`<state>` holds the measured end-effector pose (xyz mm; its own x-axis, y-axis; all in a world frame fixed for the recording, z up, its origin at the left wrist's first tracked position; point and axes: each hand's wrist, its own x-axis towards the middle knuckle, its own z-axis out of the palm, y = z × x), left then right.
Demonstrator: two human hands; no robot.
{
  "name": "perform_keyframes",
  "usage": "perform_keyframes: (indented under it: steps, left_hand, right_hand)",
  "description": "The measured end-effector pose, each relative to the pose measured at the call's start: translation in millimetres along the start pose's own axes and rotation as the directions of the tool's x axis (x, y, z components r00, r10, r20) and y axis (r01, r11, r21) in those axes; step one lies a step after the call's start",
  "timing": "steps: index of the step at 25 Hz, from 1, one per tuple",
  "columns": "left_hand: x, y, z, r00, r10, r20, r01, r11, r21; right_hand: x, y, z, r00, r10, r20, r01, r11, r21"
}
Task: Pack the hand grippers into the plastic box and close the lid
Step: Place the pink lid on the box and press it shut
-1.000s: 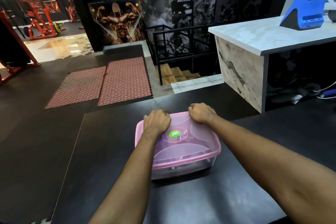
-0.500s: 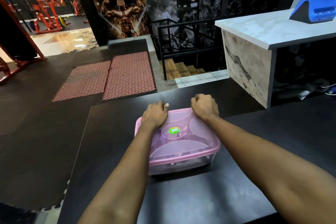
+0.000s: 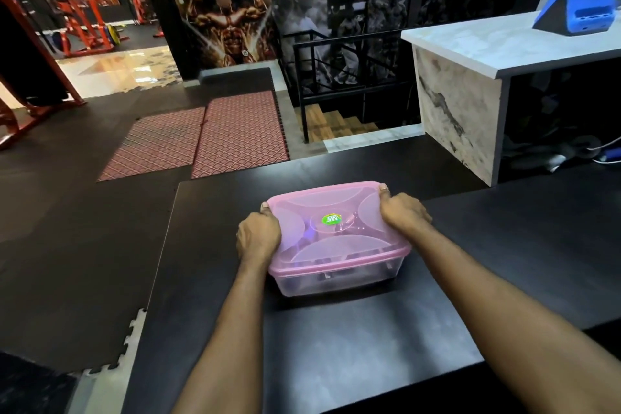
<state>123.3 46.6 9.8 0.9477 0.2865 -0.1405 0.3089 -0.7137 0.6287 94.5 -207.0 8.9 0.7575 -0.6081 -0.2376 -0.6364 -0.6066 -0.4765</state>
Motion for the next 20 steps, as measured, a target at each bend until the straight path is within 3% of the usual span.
perform_keyframes:
  steps: [6,9,13,20]
  left_hand:
    - [-9,3,-6,0.999,0.026,-0.047,-0.027,0.999,-0.026]
    - [-19,0,-12,0.995,0.043,-0.094,-0.041,0.999,0.026]
    - [-45,-15,-3,0.993,-0.028,-0.110,0.035,0.997,0.062]
    - [-57,-18,4,0.972,-0.129,-0.196,0.114,0.990,-0.086]
  right_hand:
    - [-12,-2,-7,1.000,-0.012,-0.016,0.014,0.998,0.069]
    - [-22,-1,-13,0.996,0.069,-0.052,-0.064,0.993,0.098]
    - [-42,6,2,0.980,0.166,-0.112,-0.154,0.982,0.106]
    - [-54,8,18,0.951,0.178,-0.251,-0.121,0.967,0.225]
